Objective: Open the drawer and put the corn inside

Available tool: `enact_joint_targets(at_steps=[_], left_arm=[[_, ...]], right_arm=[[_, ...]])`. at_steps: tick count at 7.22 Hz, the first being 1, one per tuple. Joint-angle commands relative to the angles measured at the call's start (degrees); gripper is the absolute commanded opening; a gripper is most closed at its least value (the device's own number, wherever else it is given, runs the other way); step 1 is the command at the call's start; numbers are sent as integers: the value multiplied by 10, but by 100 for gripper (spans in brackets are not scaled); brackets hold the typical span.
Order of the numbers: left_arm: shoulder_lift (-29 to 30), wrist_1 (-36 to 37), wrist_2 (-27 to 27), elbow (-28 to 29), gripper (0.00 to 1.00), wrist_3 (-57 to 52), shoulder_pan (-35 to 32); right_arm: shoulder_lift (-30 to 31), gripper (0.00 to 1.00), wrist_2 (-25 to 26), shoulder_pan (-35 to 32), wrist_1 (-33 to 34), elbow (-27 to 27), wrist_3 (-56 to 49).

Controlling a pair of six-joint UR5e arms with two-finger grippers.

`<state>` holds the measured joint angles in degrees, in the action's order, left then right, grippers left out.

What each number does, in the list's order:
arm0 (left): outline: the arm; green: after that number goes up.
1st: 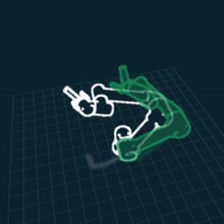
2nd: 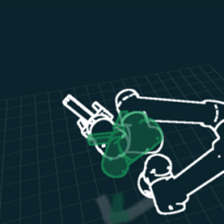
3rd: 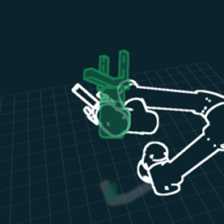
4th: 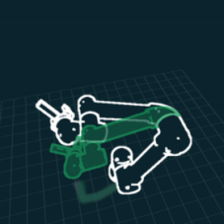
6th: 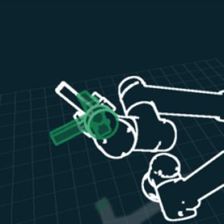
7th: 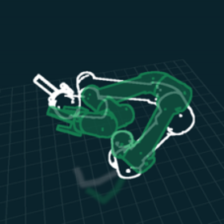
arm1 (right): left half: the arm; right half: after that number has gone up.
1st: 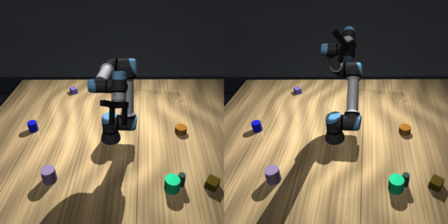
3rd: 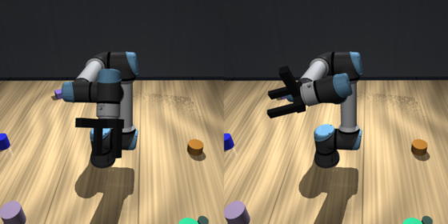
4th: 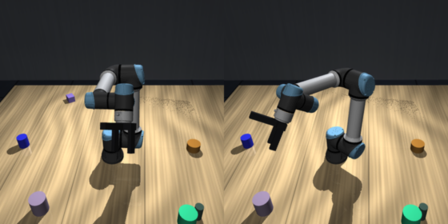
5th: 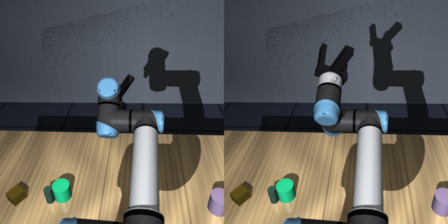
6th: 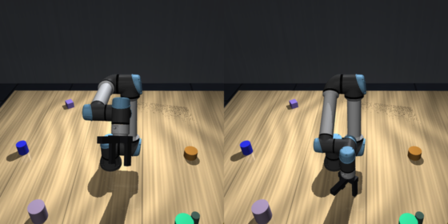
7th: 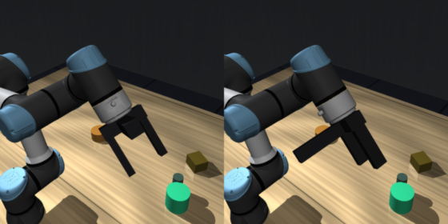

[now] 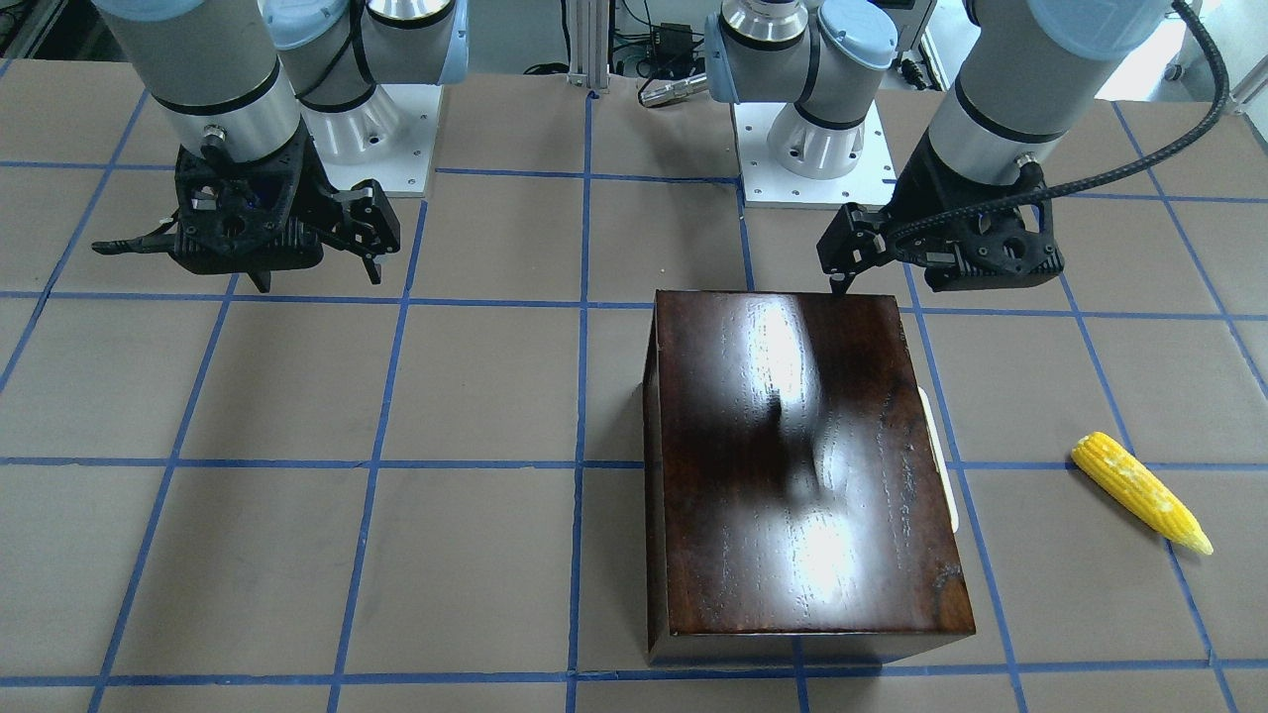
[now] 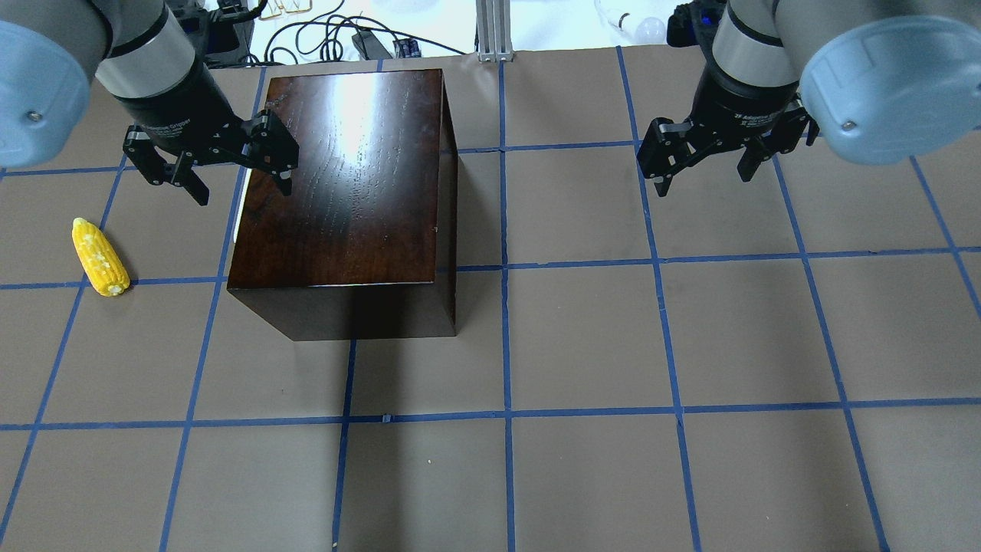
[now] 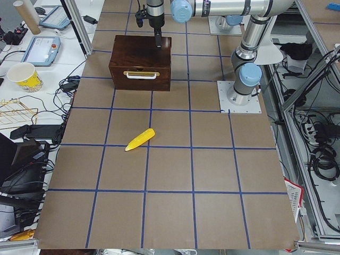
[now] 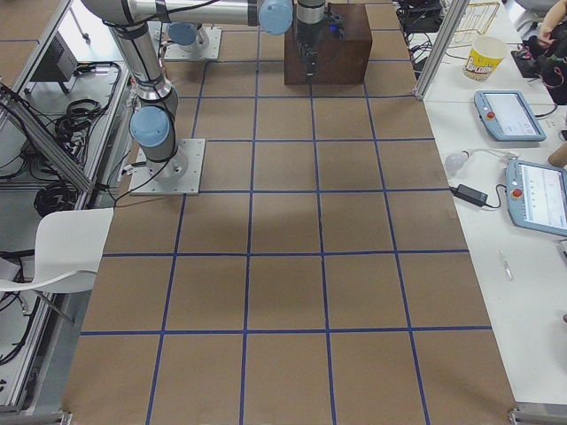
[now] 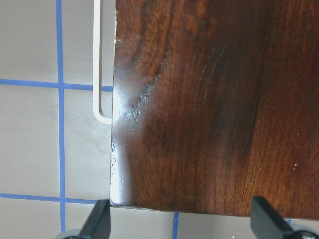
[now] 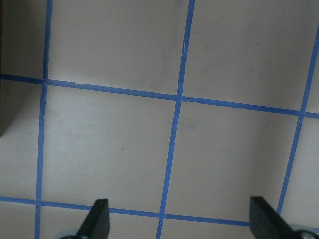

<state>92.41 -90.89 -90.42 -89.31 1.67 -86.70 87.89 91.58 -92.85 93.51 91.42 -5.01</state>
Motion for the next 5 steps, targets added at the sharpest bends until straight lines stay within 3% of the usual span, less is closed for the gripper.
enact_joint_targets(at_steps=[1, 5], left_arm=[[0, 0, 0, 0, 100, 0, 2], [-6, -1, 2, 2, 100, -11, 2]], right_arm=[[0, 100, 0, -1, 0, 0, 0], [0, 100, 0, 1, 0, 0, 0]])
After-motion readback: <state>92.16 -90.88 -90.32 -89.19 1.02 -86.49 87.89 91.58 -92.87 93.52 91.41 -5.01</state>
